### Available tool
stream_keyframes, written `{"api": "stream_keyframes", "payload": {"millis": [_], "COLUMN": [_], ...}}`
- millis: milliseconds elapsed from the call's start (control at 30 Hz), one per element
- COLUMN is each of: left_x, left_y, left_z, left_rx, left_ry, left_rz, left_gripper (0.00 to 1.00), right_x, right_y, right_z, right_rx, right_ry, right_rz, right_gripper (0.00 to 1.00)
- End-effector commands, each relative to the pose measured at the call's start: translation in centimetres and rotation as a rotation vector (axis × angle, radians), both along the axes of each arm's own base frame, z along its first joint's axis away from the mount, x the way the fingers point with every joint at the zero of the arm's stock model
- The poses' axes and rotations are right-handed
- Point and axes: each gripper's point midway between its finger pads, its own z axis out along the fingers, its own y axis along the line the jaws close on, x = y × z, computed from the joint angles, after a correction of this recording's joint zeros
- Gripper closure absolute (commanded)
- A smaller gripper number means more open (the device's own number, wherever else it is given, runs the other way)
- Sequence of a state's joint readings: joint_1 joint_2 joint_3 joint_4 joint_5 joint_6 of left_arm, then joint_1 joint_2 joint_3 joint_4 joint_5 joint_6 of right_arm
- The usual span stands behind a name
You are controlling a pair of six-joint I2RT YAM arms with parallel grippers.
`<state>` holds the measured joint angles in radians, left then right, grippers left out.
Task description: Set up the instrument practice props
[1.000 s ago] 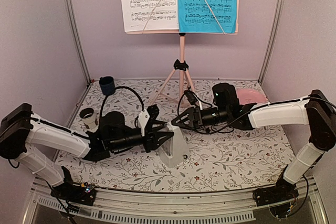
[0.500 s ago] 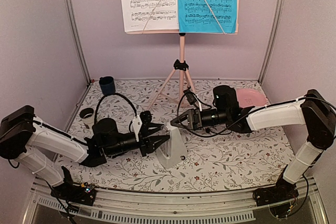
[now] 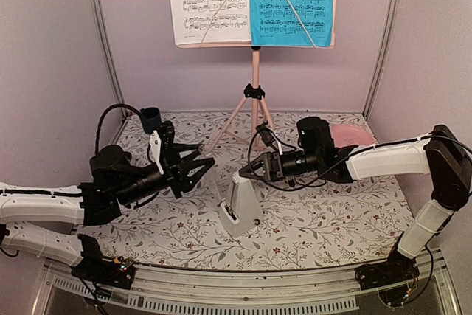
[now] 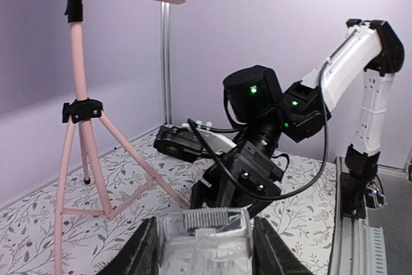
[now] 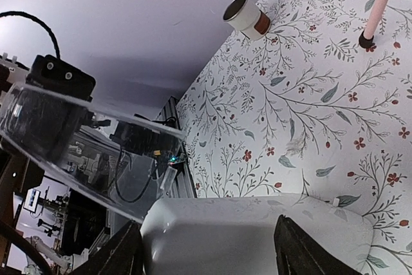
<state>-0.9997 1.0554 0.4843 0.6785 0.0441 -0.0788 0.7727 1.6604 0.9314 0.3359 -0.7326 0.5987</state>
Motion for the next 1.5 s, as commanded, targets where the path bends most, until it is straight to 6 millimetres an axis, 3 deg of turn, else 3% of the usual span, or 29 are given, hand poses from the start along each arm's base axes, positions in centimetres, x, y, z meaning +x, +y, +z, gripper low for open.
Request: {"api": "stream_keyframes", "payload": {"millis": [0,267,400,533,633,933,1133,1300,1467], "left_x": [3.2,6.9,8.2,9.2,10.2,12.7,13.1,13.5,13.5], "left_y": [3.6,9.1,10.4,11.2,11.9,12.6,13.1,12.5,11.6], "left_z": [-5.1,-10.5,-14.1,-17.8,-19.9,-23.8,-25.8,-25.6,-23.1], "left_rx": [0.177,0.359,0.431,0.492,0.539,0.653,0.691,0.658,0.58], "left_ry": [0.26,0.609,0.757,0.858,0.898,0.941,0.955,0.957,0.902], "left_rz": [0.17,0.377,0.415,0.443,0.474,0.534,0.555,0.53,0.499], "left_gripper": [0.74,0.74,0.74,0.73,0.73,0.7,0.5,0.34,0.24], "right_x": [0.3,1.9,2.3,2.0,1.1,-1.7,-3.4,-3.8,-4.9], "right_y": [-1.5,0.2,0.1,-1.0,-2.5,-6.6,-6.2,-5.1,-3.9], "right_z": [-4.9,1.2,4.1,5.1,4.4,-1.5,-3.6,-4.2,-5.3], "right_rx": [-0.197,-0.13,-0.102,-0.111,-0.129,-0.217,-0.216,-0.22,-0.228], "right_ry": [0.074,-0.039,-0.1,-0.123,-0.118,-0.025,0.025,0.021,0.038], "right_rz": [-0.057,-0.044,-0.062,-0.095,-0.121,-0.197,-0.181,-0.172,-0.149], "right_gripper": [0.28,0.13,0.01,0.0,0.09,0.45,0.5,0.61,0.73]}}
